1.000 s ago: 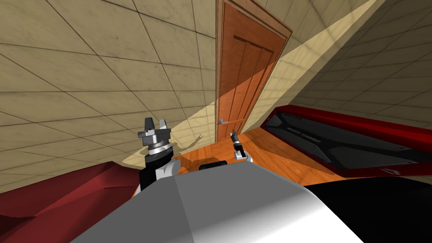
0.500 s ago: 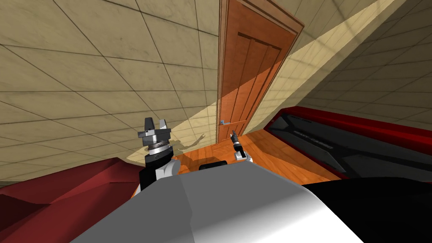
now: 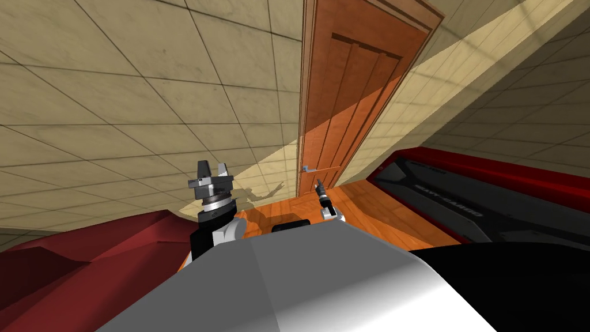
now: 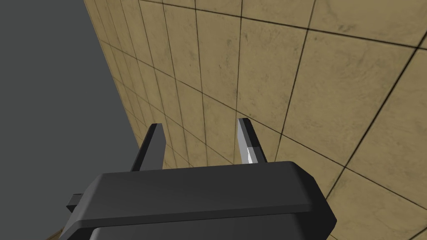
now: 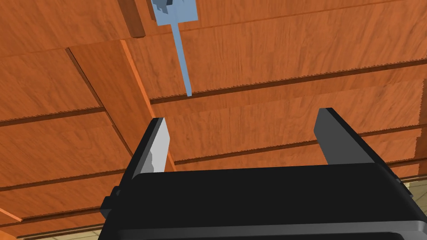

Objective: Pull the door open

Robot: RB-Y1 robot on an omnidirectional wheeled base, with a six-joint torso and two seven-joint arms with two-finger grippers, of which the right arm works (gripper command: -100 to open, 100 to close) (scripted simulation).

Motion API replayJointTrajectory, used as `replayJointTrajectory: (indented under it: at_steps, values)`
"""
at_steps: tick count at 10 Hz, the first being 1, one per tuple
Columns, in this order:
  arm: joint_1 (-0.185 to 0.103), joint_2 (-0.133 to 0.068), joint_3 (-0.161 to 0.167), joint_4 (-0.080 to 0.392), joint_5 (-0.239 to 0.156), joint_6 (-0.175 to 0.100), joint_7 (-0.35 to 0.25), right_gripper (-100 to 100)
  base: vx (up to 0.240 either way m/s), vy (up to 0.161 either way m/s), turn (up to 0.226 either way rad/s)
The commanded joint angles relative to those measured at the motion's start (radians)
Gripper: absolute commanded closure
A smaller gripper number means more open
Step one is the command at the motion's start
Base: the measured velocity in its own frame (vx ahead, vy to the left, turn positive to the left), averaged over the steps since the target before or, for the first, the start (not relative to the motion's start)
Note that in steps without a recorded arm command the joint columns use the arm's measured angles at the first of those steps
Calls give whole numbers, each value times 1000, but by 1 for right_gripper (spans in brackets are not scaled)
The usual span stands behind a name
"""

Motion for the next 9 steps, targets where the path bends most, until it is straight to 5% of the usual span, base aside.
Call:
replayJointTrajectory:
  at_steps: [1,9]
  values:
    - [-18,-4,2,44,-1,-12,-2,-100,39,-52,120]
    - [-76,-21,13,198,-7,-48,-10,-100,46,-51,94]
